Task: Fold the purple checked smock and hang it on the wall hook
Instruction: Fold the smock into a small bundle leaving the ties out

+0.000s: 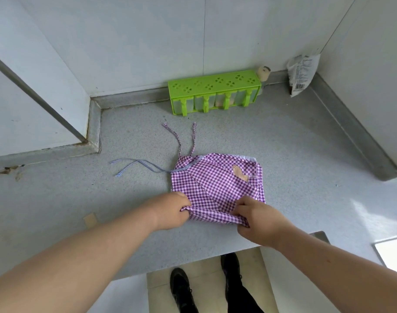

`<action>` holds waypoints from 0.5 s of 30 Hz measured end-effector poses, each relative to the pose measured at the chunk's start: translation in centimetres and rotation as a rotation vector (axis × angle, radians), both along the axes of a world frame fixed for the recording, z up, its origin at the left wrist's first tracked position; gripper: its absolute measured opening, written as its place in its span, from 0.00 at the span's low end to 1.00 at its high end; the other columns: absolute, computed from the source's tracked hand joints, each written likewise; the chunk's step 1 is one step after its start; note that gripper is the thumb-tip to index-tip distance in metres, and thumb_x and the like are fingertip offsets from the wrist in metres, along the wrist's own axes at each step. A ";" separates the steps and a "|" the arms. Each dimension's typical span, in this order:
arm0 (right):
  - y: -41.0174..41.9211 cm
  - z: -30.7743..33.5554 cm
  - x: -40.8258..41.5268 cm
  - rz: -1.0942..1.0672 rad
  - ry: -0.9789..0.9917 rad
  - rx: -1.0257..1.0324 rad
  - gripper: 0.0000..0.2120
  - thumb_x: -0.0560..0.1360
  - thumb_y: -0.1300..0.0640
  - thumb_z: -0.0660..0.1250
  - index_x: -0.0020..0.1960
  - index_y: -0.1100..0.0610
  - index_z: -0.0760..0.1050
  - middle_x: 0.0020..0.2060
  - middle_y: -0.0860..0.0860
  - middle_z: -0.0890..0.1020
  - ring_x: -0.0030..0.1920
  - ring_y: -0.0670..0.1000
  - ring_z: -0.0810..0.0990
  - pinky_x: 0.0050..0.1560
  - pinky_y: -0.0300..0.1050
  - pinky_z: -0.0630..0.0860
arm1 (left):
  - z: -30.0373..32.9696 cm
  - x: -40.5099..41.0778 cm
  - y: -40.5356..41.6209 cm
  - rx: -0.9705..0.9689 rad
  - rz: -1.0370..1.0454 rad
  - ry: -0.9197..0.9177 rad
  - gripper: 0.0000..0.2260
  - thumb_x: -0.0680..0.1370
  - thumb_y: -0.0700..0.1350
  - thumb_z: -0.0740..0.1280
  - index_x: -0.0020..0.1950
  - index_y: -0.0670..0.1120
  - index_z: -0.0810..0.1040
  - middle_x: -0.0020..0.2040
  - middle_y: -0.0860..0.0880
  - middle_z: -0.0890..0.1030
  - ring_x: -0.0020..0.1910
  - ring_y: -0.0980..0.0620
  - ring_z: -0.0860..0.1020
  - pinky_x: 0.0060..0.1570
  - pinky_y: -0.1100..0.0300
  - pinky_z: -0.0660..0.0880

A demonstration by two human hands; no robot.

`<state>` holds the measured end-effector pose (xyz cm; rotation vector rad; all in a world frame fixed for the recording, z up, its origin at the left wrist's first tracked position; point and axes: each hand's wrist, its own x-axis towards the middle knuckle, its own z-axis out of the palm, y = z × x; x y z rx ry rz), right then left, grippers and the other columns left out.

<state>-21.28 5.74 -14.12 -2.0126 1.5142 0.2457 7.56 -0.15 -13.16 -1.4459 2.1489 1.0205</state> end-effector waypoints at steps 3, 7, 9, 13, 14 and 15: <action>-1.5 0.8 -0.5 -0.193 -0.090 0.032 0.03 0.80 0.47 0.65 0.52 0.44 0.76 0.44 0.43 0.79 0.44 0.47 0.81 0.40 0.37 0.73 | 0.1 0.5 -0.8 0.054 0.263 0.091 0.09 0.84 0.52 0.63 0.52 0.50 0.79 0.51 0.49 0.83 0.51 0.48 0.82 0.54 0.49 0.79; -3.4 1.4 -1.8 -0.369 -0.140 0.116 0.12 0.80 0.40 0.66 0.59 0.44 0.74 0.49 0.44 0.81 0.46 0.45 0.81 0.42 0.39 0.74 | 0.0 1.1 -1.2 0.157 0.470 0.174 0.12 0.85 0.58 0.62 0.65 0.56 0.78 0.59 0.56 0.82 0.56 0.54 0.80 0.61 0.52 0.78; -3.9 1.7 -2.7 -0.423 -0.183 0.171 0.26 0.75 0.34 0.71 0.67 0.43 0.71 0.57 0.43 0.79 0.55 0.48 0.80 0.53 0.43 0.77 | 0.0 1.0 -1.2 0.170 0.516 0.185 0.14 0.86 0.59 0.60 0.67 0.57 0.77 0.59 0.56 0.83 0.57 0.54 0.81 0.63 0.50 0.78; -4.2 1.9 -3.7 -0.366 -0.129 0.211 0.18 0.78 0.38 0.70 0.63 0.45 0.76 0.57 0.43 0.82 0.58 0.50 0.82 0.62 0.49 0.78 | 0.0 0.5 -0.7 0.182 0.596 0.209 0.17 0.87 0.61 0.56 0.72 0.59 0.73 0.62 0.59 0.76 0.64 0.54 0.75 0.63 0.54 0.71; -4.3 1.8 -3.8 -0.353 -0.110 0.194 0.15 0.80 0.40 0.68 0.61 0.46 0.76 0.56 0.44 0.82 0.55 0.49 0.82 0.60 0.49 0.78 | -0.1 0.4 -0.6 0.188 0.614 0.220 0.19 0.87 0.61 0.55 0.75 0.58 0.72 0.63 0.57 0.77 0.65 0.52 0.75 0.64 0.54 0.71; -4.4 1.7 -3.8 -0.352 -0.107 0.168 0.13 0.81 0.41 0.66 0.61 0.47 0.76 0.56 0.44 0.83 0.54 0.48 0.81 0.60 0.50 0.78 | -0.3 0.3 -0.5 0.191 0.645 0.241 0.20 0.87 0.61 0.55 0.76 0.57 0.72 0.64 0.56 0.78 0.65 0.51 0.76 0.65 0.54 0.71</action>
